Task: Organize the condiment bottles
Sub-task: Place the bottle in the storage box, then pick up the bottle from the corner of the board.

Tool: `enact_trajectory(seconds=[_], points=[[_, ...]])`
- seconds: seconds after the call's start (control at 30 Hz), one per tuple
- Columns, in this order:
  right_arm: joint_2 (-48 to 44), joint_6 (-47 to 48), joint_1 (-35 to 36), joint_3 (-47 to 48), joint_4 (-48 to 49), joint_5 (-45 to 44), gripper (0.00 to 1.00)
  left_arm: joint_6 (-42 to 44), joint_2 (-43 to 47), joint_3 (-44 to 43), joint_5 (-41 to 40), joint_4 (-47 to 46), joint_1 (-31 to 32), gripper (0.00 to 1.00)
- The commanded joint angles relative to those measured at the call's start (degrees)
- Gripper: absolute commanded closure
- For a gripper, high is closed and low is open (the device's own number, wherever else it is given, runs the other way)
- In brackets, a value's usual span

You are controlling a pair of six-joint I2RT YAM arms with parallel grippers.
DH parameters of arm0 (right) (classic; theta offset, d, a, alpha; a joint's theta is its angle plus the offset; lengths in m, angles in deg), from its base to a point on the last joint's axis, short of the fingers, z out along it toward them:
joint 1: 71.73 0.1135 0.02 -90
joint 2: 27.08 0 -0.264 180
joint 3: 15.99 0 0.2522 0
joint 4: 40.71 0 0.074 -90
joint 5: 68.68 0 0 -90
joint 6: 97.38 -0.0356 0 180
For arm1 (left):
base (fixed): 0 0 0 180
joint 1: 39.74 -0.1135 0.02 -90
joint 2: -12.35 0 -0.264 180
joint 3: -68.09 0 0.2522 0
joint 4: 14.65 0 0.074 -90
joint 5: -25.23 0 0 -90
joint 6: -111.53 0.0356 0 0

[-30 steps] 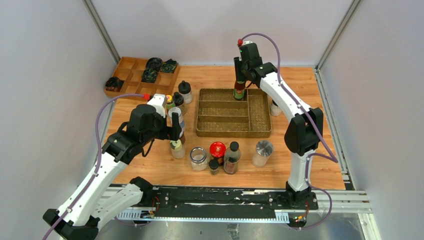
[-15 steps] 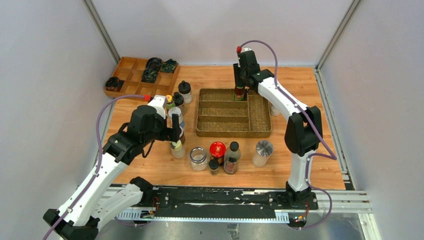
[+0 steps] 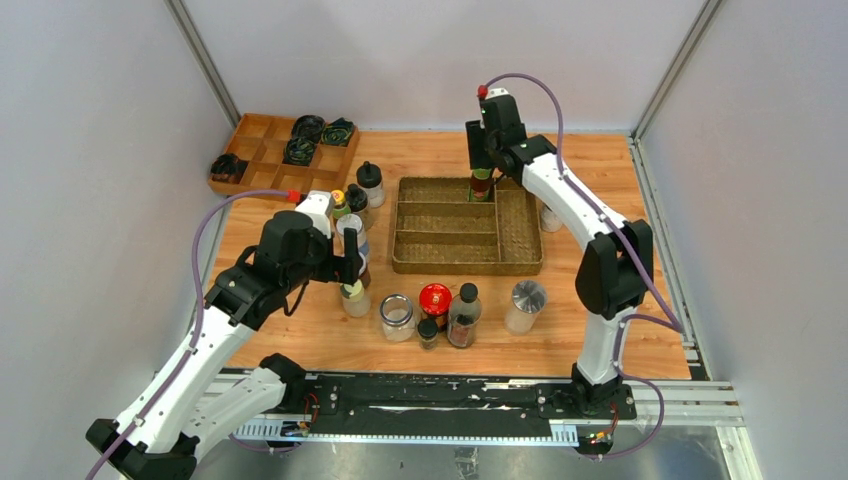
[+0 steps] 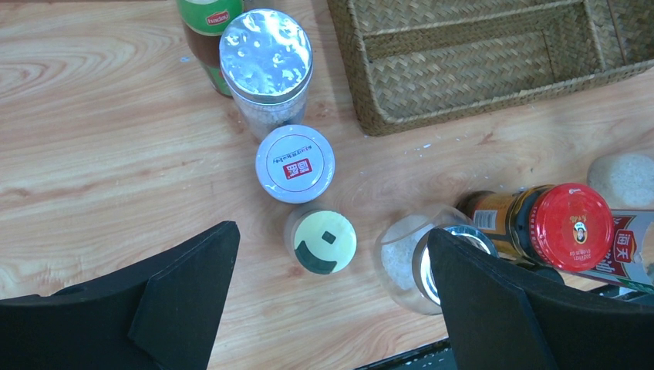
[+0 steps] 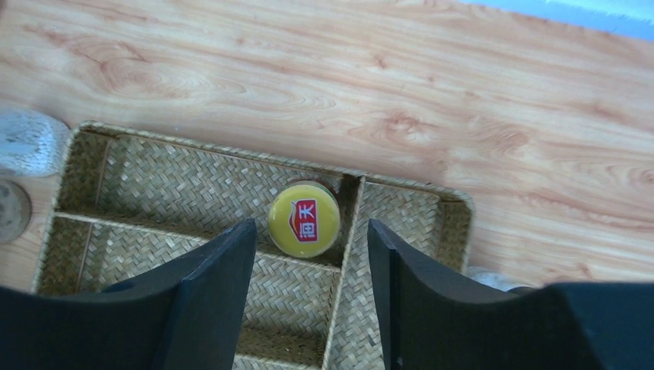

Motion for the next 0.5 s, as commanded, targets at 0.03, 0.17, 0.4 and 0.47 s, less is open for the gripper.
enact_trajectory(seconds=[0.03,0.17,0.4,0.47], points=[[-6.65,2.47,0.83,3.42,-2.84,-1.75,0.38,0.71,0.12,-0.97,1.01,0.74,-0.36,0.01],[-12.99,2.71,1.55,1.63,-6.53,-2.69,0.38,0.79,0.47,-1.51,1.19,1.46,-0.34,0.01],[-34.40,-0.93,8.30,-12.90,-18.08,-3.11,0.38,0.89,0.76,-1.88,-0.62,2.37,-0.36,0.00],[-42.26,-3.94,12.86,-21.38,-20.16,-4.31,0.38,0.30,0.45,-2.07,-0.50,2.29,-0.34,0.00]])
